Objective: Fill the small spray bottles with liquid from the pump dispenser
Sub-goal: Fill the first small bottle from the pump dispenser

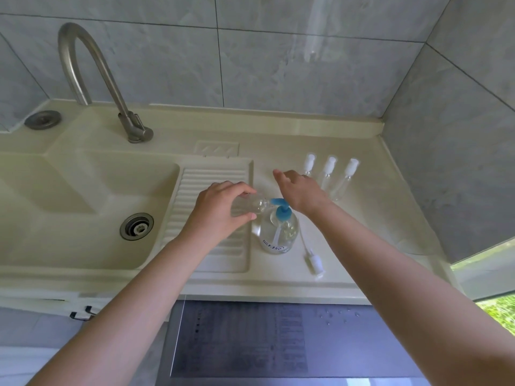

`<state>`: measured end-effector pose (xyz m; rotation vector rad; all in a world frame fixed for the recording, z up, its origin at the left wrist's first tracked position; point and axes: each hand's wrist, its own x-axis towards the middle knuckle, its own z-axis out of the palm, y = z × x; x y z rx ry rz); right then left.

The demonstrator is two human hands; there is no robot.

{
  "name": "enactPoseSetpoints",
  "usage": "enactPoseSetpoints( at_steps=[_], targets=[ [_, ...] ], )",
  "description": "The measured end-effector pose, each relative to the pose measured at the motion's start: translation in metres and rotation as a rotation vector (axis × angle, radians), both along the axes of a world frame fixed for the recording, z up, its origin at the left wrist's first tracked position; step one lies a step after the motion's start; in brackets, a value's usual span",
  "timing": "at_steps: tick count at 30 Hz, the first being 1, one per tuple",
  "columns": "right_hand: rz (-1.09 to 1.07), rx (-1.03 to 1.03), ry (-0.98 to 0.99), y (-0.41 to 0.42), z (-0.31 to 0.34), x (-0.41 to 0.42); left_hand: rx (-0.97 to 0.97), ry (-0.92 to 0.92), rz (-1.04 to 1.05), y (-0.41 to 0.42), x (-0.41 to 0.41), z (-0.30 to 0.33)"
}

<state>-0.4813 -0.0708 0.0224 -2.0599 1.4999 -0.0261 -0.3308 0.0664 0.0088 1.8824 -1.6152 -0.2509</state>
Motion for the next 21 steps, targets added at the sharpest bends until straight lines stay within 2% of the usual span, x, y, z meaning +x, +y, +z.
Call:
enactPoseSetpoints(
  at_steps=[8, 16, 21],
  targets=[
    [0.080, -0.392, 0.325, 0.010, 0.001, -0.006, 0.006, -0.053, -0.017, 0.001, 0.002, 0.005],
    [0.073, -0.383, 0.372, 0.010, 0.000, -0.007, 0.013, -0.040, -0.079, -0.002, 0.003, 0.011],
    [0.074, -0.379, 0.373, 0.010, -0.001, -0.006, 0.123, 0.078, -0.098, -0.005, 0.005, 0.017]
  ],
)
